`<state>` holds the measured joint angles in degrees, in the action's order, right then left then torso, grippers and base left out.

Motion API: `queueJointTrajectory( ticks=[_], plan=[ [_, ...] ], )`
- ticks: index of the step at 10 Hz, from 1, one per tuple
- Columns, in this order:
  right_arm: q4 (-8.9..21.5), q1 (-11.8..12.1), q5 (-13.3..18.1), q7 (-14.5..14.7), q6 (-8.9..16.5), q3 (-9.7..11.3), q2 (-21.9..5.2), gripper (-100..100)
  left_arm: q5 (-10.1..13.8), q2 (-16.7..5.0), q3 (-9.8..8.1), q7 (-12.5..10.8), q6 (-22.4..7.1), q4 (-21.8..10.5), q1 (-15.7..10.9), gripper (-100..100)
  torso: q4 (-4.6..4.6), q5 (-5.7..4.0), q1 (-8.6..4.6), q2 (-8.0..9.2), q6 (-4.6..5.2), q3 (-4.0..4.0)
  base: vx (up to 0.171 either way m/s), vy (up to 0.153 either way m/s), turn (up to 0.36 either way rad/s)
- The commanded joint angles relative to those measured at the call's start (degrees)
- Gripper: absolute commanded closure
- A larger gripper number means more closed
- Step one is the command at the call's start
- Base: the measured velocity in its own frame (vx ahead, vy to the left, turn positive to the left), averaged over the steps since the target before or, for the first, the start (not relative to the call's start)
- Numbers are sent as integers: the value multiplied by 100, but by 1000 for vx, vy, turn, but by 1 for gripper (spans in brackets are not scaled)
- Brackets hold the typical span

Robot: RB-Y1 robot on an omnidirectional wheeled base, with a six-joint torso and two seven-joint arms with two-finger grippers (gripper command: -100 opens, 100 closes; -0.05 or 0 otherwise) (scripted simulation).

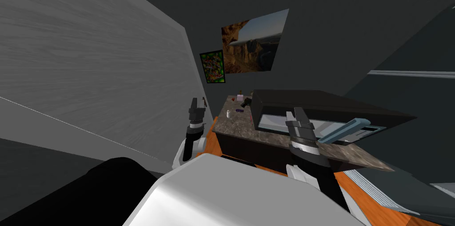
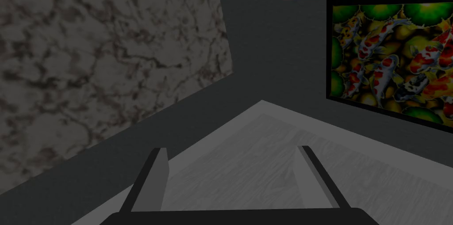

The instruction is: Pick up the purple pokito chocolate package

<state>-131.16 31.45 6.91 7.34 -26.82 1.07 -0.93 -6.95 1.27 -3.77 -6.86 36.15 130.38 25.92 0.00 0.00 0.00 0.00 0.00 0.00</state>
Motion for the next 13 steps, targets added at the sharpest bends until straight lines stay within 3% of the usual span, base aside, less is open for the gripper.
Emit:
queueJointTrajectory(
  ticks=[1,4,5,6,7,8,9,10,11,12,13],
  plan=[
    [139,-1,-13,7,-55,149,-171,-100,0,0,0,0,0,0,0,0,0,0,0,0,0,0,-62,3,53],
    [639,-24,-53,38,-250,664,-678,-100,0,0,1,0,0,0,-2,0,12,1,5,59,-2,33,-159,13,103],
    [662,-24,-53,38,-250,689,-723,-100,0,0,1,0,-1,-1,-2,0,15,1,4,68,-1,39,-138,17,34],
    [845,-41,-70,54,-334,919,-969,-100,0,0,0,0,0,-1,-2,0,14,1,4,59,1,35,-144,28,80],
    [906,-41,-70,54,-334,929,-969,-100,0,0,1,0,0,0,-2,0,13,1,7,57,-1,33,-101,26,51],
    [1125,-62,-87,71,-426,1151,-1243,-100,0,0,0,0,0,0,-1,0,11,2,8,45,1,27,-112,17,125],
    [1176,-62,-87,71,-426,1189,-1243,-100,0,0,1,0,0,0,-2,0,10,1,5,45,-2,26,-92,13,61],
    [1360,-88,-104,91,-522,1434,-1489,-100,0,0,0,0,0,0,-1,0,9,1,2,38,1,23,-120,32,109],
    [1466,-88,-104,91,-522,1465,-1542,-100,0,0,1,0,0,0,-2,0,10,1,7,45,-1,26,-103,29,64],
    [1677,-119,-121,113,-623,1668,-1802,-100,0,0,0,0,0,0,-1,0,10,2,6,41,1,25,-113,39,130],
    [1769,-119,-121,113,-623,1752,-1862,-100,0,0,1,0,0,0,-2,0,10,2,9,44,-1,25,-99,22,62]
  ],
)
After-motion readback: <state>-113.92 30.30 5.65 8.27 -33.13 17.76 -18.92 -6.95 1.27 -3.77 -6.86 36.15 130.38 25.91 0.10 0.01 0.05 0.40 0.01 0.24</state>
